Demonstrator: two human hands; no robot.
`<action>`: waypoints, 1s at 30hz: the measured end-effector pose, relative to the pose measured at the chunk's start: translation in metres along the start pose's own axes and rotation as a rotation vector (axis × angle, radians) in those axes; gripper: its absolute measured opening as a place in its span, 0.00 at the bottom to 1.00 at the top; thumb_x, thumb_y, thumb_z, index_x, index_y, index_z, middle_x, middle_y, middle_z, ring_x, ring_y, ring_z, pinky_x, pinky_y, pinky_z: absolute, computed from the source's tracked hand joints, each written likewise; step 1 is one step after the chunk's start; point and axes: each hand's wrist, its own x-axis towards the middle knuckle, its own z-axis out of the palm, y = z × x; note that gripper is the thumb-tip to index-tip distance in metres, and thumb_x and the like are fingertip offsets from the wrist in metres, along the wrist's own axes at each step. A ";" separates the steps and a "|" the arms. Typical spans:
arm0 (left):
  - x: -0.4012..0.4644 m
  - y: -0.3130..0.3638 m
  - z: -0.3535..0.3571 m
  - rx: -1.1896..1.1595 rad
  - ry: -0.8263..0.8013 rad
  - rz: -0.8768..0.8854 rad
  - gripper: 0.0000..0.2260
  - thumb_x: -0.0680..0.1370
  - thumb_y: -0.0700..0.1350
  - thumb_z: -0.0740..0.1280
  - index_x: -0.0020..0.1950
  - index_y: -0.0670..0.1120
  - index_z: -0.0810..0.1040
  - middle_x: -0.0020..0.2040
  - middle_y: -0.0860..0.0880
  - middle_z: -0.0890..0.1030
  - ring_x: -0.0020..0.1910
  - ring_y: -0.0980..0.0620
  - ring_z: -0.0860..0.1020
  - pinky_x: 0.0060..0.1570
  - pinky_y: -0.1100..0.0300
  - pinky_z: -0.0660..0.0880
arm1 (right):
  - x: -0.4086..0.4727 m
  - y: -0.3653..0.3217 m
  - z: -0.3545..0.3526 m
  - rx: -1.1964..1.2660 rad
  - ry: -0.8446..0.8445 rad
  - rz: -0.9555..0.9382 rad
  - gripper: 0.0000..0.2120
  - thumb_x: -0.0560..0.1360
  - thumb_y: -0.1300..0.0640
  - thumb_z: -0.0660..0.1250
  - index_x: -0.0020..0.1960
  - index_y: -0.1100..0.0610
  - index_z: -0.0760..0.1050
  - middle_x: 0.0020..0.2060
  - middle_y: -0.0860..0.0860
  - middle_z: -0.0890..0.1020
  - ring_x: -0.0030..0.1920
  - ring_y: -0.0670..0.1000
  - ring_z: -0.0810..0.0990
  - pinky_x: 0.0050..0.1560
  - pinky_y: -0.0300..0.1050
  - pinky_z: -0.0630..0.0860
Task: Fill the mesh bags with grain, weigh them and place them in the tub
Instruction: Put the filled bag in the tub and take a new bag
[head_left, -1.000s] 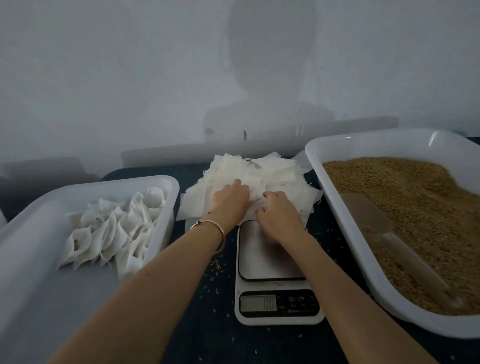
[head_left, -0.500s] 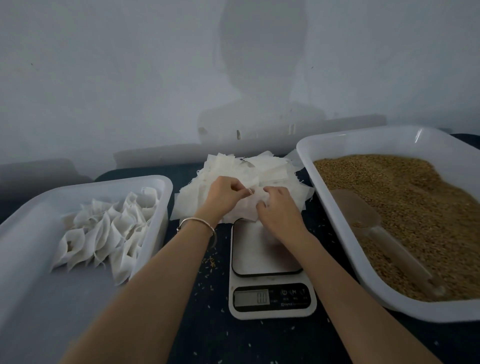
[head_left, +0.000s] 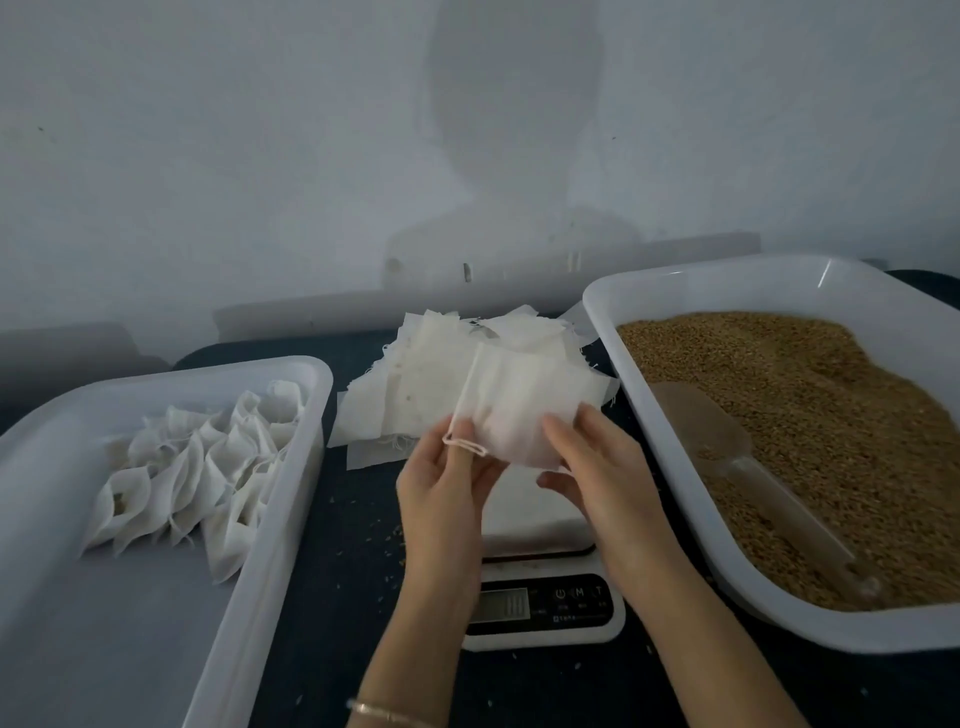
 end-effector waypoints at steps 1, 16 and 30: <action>-0.007 -0.002 -0.003 -0.031 -0.002 -0.021 0.10 0.80 0.44 0.62 0.54 0.43 0.81 0.49 0.45 0.85 0.50 0.50 0.83 0.45 0.63 0.79 | -0.007 0.001 -0.002 -0.011 0.026 -0.015 0.07 0.79 0.55 0.64 0.52 0.52 0.80 0.43 0.46 0.84 0.42 0.42 0.81 0.37 0.35 0.77; -0.036 0.005 -0.029 0.497 0.072 0.435 0.10 0.72 0.53 0.70 0.36 0.49 0.79 0.34 0.47 0.78 0.31 0.54 0.75 0.32 0.64 0.73 | -0.062 0.006 -0.001 -0.433 0.164 -0.269 0.20 0.75 0.42 0.64 0.65 0.44 0.67 0.50 0.39 0.73 0.50 0.45 0.77 0.45 0.37 0.76; -0.059 0.013 -0.028 0.551 -0.495 0.272 0.04 0.75 0.46 0.69 0.46 0.47 0.81 0.44 0.49 0.82 0.46 0.51 0.82 0.46 0.65 0.77 | -0.069 -0.001 -0.011 -0.371 -0.101 -0.146 0.13 0.75 0.45 0.61 0.44 0.51 0.80 0.38 0.48 0.82 0.41 0.46 0.81 0.40 0.38 0.76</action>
